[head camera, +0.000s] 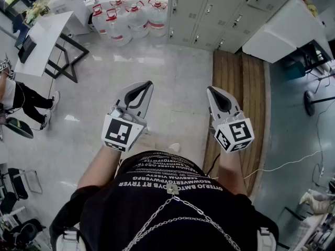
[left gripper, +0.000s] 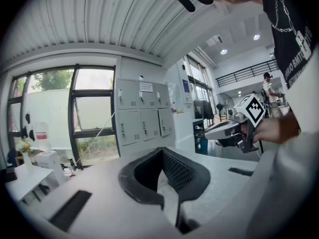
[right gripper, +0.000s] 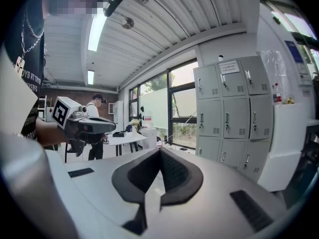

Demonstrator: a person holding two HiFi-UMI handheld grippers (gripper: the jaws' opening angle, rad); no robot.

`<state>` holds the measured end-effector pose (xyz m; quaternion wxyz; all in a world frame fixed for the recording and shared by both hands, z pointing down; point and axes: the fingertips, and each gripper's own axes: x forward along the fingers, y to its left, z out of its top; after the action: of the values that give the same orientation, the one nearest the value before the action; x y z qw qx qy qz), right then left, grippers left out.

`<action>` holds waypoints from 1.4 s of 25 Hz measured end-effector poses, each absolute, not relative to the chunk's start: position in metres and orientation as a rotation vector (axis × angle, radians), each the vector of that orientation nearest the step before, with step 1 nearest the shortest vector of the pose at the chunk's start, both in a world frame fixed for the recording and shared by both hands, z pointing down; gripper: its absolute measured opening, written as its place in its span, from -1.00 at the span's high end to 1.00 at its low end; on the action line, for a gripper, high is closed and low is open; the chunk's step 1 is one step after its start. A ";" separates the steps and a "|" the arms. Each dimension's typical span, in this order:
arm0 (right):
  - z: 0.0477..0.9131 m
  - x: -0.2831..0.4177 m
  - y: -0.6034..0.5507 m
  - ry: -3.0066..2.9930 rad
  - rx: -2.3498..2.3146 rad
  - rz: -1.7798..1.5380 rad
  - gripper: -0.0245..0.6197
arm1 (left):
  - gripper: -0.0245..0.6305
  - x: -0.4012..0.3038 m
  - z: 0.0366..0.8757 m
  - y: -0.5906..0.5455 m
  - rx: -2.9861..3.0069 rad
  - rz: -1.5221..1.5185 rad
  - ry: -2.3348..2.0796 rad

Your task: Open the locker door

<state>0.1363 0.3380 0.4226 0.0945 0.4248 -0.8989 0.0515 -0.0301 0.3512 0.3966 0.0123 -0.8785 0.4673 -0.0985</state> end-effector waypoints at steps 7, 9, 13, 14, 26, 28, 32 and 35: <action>0.416 0.074 0.332 -2.676 1.209 0.116 0.94 | 0.92 -0.092 0.394 0.349 -2.706 -0.310 1.496; 0.414 0.052 0.327 -2.672 1.197 0.119 0.94 | 0.92 -0.110 0.400 0.345 -2.745 -0.320 1.469; 0.406 0.008 0.314 -2.651 1.189 0.115 0.94 | 0.92 -0.161 0.403 0.326 -2.805 -0.285 1.472; 0.404 0.001 0.310 -2.633 1.205 0.114 0.94 | 0.92 -0.173 0.401 0.319 -2.807 -0.275 1.468; 0.406 -0.038 0.271 -2.539 1.358 0.250 0.93 | 0.92 -0.212 0.415 0.260 -2.904 -0.190 1.287; 0.409 -0.034 0.264 -2.543 1.369 0.262 0.93 | 0.92 -0.205 0.421 0.251 -2.921 -0.182 1.260; 0.422 -0.024 0.245 -2.563 1.333 0.302 0.93 | 0.92 -0.174 0.427 0.231 -2.938 -0.225 1.153; 0.435 -0.019 0.217 -2.582 1.307 0.350 0.93 | 0.92 -0.146 0.427 0.209 -2.921 -0.282 1.080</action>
<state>-0.0185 0.2171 0.4352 0.1129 0.4453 -0.8802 0.1192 -0.1455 0.2088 0.4272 0.0074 -0.9340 0.3455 -0.0902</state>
